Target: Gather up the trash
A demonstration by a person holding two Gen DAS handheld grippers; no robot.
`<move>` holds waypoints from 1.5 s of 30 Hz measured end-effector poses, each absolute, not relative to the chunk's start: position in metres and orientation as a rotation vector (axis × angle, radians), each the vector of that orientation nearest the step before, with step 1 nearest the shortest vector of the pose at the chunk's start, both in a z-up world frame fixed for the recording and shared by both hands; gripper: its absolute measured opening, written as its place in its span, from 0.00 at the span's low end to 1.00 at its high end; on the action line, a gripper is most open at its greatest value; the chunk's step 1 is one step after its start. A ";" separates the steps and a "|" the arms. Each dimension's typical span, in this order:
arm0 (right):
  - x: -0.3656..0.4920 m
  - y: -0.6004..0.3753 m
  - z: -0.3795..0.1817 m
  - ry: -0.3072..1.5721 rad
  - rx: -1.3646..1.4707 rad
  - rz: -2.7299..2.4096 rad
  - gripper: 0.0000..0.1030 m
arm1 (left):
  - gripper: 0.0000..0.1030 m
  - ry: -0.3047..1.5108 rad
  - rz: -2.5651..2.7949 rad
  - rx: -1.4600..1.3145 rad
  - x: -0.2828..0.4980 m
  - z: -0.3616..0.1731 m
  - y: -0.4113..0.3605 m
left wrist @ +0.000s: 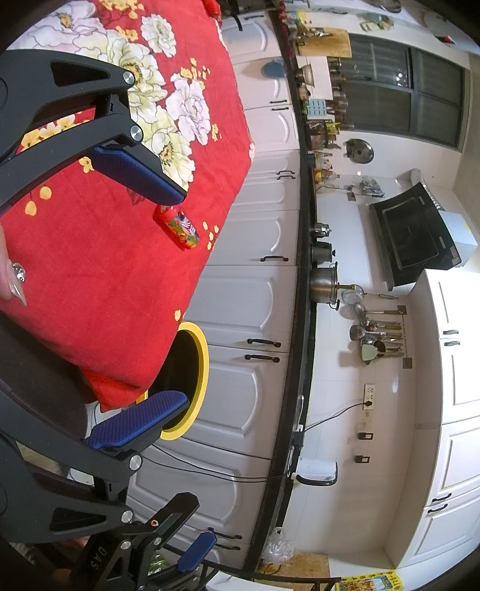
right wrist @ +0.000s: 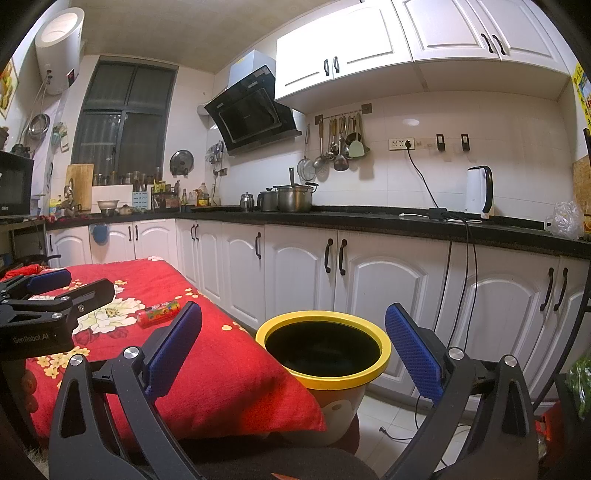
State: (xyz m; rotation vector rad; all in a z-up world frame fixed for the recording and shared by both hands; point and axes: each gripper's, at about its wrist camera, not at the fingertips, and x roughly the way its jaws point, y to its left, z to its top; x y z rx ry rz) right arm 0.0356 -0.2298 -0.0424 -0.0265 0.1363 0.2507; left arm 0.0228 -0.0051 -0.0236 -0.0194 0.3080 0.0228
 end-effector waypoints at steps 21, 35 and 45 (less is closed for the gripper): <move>0.038 -0.231 -0.044 0.142 -0.026 0.249 0.94 | 0.90 0.309 0.022 -0.020 0.023 -0.024 -0.005; 0.038 -0.233 -0.044 0.146 -0.023 0.248 0.94 | 0.90 0.313 0.021 -0.022 0.025 -0.024 -0.005; 0.040 -0.238 -0.049 0.151 -0.019 0.243 0.94 | 0.90 0.316 0.020 -0.021 0.025 -0.025 -0.005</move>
